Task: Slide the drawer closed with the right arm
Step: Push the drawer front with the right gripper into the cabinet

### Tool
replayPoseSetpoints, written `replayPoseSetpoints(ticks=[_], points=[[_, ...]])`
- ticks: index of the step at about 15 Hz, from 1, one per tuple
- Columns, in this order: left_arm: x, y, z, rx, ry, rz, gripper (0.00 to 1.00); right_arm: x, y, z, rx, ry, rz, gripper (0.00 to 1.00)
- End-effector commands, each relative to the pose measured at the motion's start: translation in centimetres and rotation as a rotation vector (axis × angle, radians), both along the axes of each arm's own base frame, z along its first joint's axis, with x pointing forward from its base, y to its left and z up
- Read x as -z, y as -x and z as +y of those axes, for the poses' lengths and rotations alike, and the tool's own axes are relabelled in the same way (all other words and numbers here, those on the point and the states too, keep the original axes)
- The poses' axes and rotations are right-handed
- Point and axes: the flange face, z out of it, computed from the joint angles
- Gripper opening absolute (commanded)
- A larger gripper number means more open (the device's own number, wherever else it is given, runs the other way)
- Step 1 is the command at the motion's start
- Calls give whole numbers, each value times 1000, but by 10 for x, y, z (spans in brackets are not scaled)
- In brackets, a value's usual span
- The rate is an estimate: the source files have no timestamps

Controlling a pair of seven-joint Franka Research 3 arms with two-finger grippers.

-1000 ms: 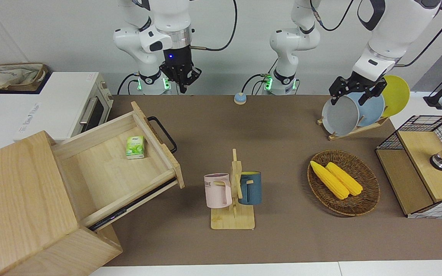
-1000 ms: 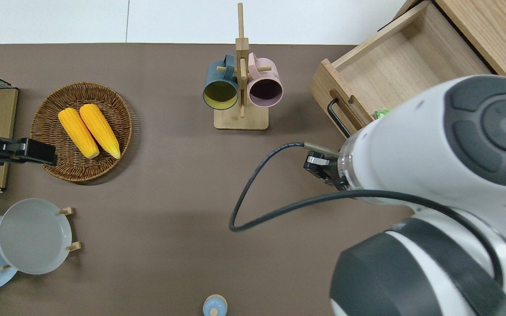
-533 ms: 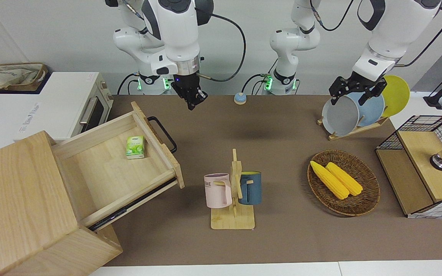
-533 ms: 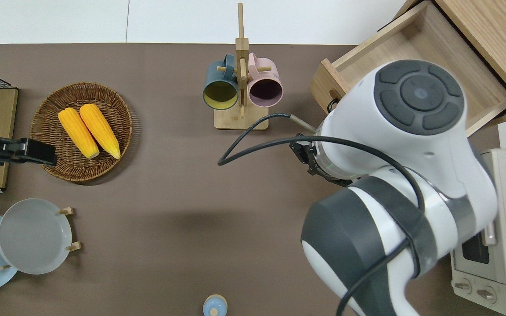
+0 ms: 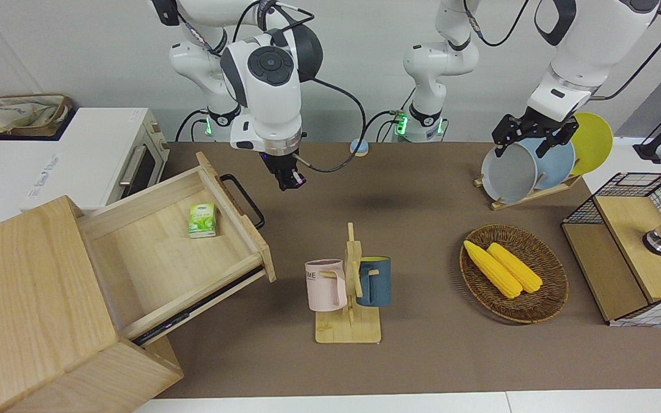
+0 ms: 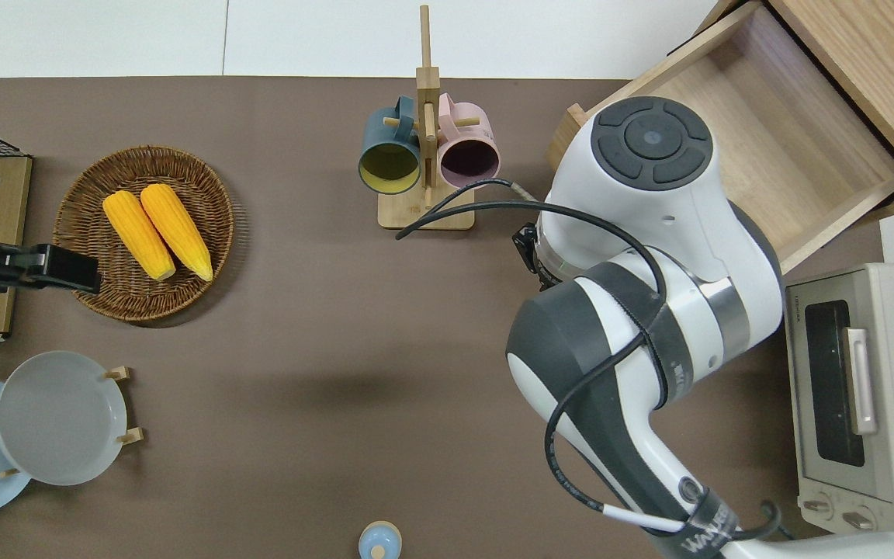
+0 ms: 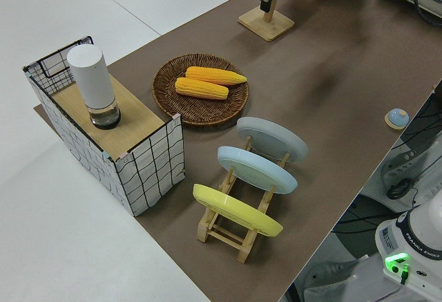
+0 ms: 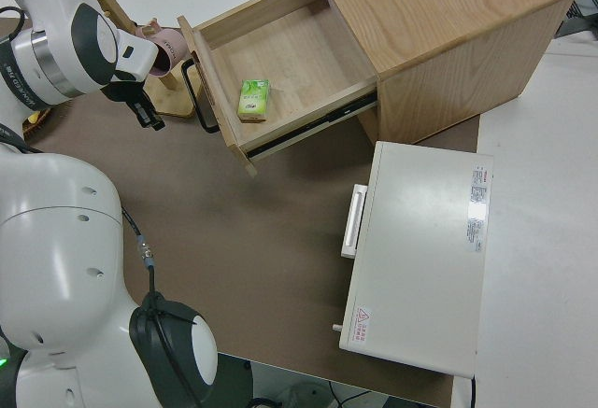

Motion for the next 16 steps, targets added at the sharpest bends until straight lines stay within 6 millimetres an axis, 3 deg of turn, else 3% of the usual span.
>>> replayPoseSetpoints(ticks=[1,7,12,16], points=[[-6,3,-2,-5,-19,3,993,13,-18,-10,31,35,-40,0],[-5,3,-2,-5,-19,4,993,28,-47,-33,58,10,-97,0],[-5,3,-2,-5,-19,4,993,25,-68,-46,75,8,-127,0],[-6,3,-2,-5,-19,3,993,22,-83,-71,111,3,-142,0]])
